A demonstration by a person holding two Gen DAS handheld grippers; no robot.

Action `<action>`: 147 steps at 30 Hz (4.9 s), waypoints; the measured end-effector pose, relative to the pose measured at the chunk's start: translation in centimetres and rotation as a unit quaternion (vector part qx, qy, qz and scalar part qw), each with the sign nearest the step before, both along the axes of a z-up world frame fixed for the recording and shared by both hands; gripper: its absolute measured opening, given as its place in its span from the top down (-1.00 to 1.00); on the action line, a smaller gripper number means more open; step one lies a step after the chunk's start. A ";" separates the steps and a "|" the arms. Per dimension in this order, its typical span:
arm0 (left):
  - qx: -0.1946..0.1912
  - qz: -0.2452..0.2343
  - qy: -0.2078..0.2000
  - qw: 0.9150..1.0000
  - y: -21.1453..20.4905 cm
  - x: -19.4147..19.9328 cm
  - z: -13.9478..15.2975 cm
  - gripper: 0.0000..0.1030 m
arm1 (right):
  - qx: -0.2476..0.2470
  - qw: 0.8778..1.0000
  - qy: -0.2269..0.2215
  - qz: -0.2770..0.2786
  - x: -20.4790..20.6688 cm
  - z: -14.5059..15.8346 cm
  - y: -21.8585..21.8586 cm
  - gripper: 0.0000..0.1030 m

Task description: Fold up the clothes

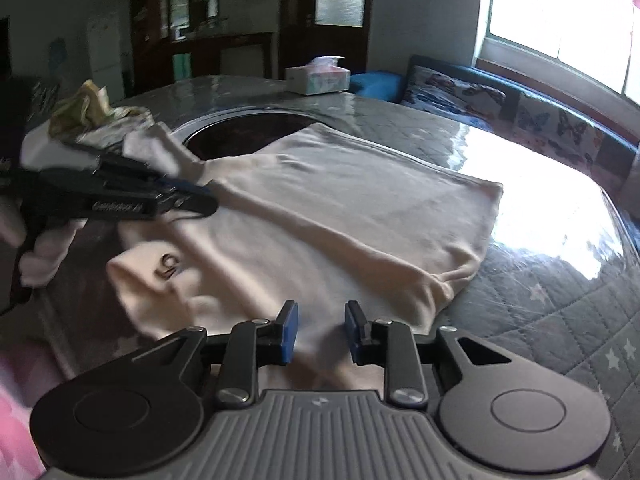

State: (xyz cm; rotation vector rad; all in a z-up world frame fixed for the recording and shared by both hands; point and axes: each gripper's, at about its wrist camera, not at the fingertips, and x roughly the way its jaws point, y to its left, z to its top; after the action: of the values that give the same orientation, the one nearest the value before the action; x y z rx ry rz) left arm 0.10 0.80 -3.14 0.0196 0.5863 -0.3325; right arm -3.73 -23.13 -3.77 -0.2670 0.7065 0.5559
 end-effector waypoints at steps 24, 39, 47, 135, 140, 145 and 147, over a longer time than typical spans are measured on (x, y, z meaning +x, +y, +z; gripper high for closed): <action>-0.029 0.108 -0.005 0.994 6.2 -2.0 1.0 0.44 | 0.034 0.999 0.014 0.003 -0.6 0.9 0.1 0.27; -0.032 0.389 0.015 0.921 17.9 2.1 -0.3 0.21 | 0.033 0.999 0.011 0.002 -0.5 1.3 0.9 0.19; -0.067 0.400 0.026 0.914 19.2 3.6 -0.1 0.25 | 0.032 0.999 0.007 0.004 -0.4 1.7 1.2 0.19; -0.045 -0.059 0.004 0.997 3.0 -4.2 1.9 0.49 | 0.045 0.996 -0.062 -0.045 3.2 6.7 1.0 0.88; -0.058 -0.080 0.012 0.995 2.0 -4.4 1.3 0.39 | 0.030 0.994 -0.105 0.006 4.2 11.2 3.5 0.88; -0.068 -0.064 0.014 0.995 2.3 -4.3 0.9 0.23 | 0.011 0.988 -0.147 0.043 3.7 14.4 6.2 0.88; -0.068 -0.057 0.014 0.996 2.7 -4.2 0.8 0.22 | 0.007 0.987 -0.152 0.044 3.4 14.9 6.4 0.88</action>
State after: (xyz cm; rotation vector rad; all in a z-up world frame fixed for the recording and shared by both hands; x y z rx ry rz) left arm -4.12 3.55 -2.34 -0.0839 0.5908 -0.4835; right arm -0.34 -16.71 11.09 -0.3635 0.3971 0.5891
